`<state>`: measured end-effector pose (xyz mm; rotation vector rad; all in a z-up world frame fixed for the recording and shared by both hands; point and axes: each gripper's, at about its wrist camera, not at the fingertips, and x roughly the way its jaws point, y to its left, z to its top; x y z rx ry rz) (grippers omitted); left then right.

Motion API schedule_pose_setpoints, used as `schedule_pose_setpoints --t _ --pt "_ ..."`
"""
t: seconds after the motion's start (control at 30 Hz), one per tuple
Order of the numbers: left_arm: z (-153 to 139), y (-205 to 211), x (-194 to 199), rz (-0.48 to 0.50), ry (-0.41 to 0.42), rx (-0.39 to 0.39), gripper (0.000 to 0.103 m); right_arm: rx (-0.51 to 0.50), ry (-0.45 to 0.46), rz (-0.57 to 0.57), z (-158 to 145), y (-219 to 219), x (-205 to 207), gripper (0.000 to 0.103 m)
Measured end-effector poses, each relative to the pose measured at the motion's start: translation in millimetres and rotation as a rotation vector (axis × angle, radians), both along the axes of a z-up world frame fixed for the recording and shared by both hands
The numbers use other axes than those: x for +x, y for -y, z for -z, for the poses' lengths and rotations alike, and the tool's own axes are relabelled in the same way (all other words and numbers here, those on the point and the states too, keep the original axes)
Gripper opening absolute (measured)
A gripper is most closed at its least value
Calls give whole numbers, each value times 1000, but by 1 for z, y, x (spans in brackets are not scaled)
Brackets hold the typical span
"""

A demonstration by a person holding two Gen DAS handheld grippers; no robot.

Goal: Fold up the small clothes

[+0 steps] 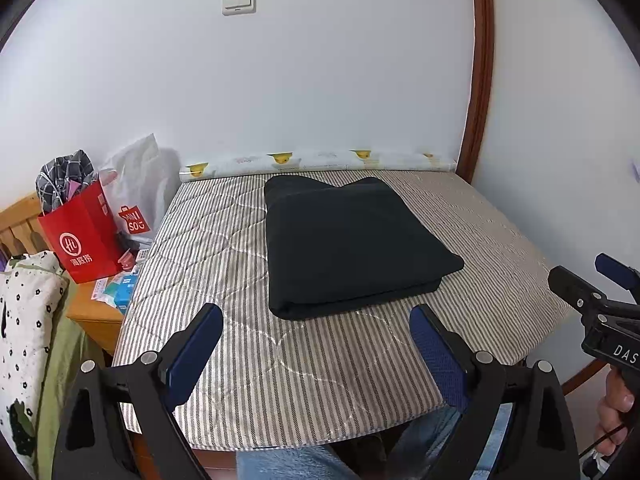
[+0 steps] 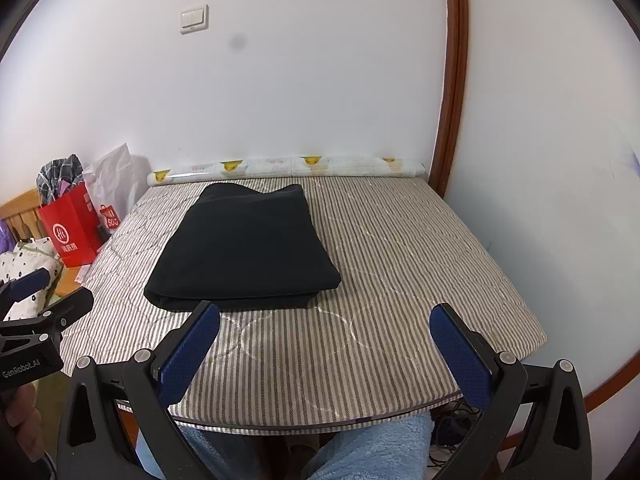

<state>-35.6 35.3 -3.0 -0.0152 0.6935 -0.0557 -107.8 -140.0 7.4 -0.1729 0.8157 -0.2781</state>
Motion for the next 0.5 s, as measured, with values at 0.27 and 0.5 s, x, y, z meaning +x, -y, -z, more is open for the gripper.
schedule_pose_setpoints --t 0.27,0.5 --pt "-2 0 -1 -1 6 5 94 -2 4 0 -1 -2 -1 103" --pt "-3 0 -2 -4 11 -10 94 -1 3 -3 0 -3 -2 103"
